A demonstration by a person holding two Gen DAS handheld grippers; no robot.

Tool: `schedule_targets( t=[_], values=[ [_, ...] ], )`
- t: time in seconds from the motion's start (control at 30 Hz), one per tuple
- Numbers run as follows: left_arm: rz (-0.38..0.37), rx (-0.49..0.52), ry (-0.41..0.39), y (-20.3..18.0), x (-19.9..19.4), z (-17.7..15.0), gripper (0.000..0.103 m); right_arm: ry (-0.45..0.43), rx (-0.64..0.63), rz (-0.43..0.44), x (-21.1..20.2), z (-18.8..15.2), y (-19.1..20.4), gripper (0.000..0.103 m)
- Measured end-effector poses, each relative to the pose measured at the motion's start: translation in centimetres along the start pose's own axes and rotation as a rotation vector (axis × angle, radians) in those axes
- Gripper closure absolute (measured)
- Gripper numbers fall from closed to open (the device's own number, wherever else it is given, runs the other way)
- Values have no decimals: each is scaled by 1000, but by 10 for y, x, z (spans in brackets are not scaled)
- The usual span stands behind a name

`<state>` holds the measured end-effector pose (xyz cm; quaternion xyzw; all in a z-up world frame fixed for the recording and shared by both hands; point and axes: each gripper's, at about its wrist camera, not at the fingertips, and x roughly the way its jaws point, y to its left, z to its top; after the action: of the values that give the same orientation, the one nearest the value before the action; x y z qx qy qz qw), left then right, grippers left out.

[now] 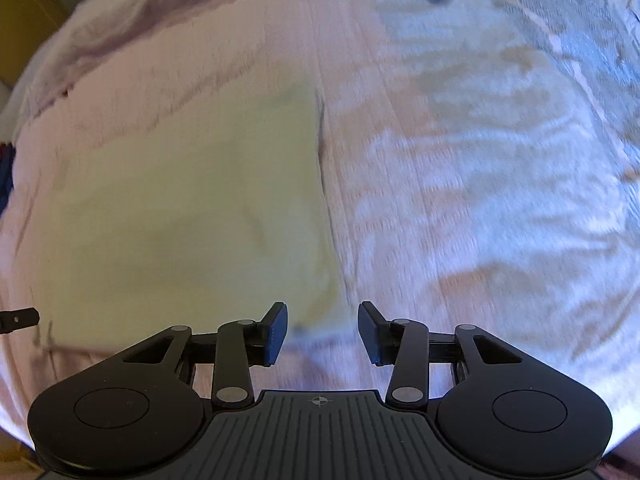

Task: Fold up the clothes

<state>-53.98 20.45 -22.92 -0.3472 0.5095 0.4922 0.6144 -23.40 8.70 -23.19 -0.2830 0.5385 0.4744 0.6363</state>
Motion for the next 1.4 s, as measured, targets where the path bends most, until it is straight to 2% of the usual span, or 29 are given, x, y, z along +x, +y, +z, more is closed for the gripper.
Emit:
schedule_targets(
  t=[0.17, 0.57, 0.83, 1.13, 1.4],
  values=[
    [-14, 4, 38, -5, -14, -17, 78, 69, -4, -13, -8, -6, 13, 60],
    [-46, 31, -51, 3, -76, -23, 74, 24, -99, 26, -53, -6, 77, 60],
    [-64, 36, -79, 26, -103, -35, 73, 5, -148, 39, -77, -24, 115, 60],
    [-81, 66, -124, 43, -126, -39, 73, -3, -142, 55, -89, -38, 135, 59],
    [-84, 74, -126, 50, -131, -41, 72, 5, -123, 72, -91, -49, 148, 59]
  ],
)
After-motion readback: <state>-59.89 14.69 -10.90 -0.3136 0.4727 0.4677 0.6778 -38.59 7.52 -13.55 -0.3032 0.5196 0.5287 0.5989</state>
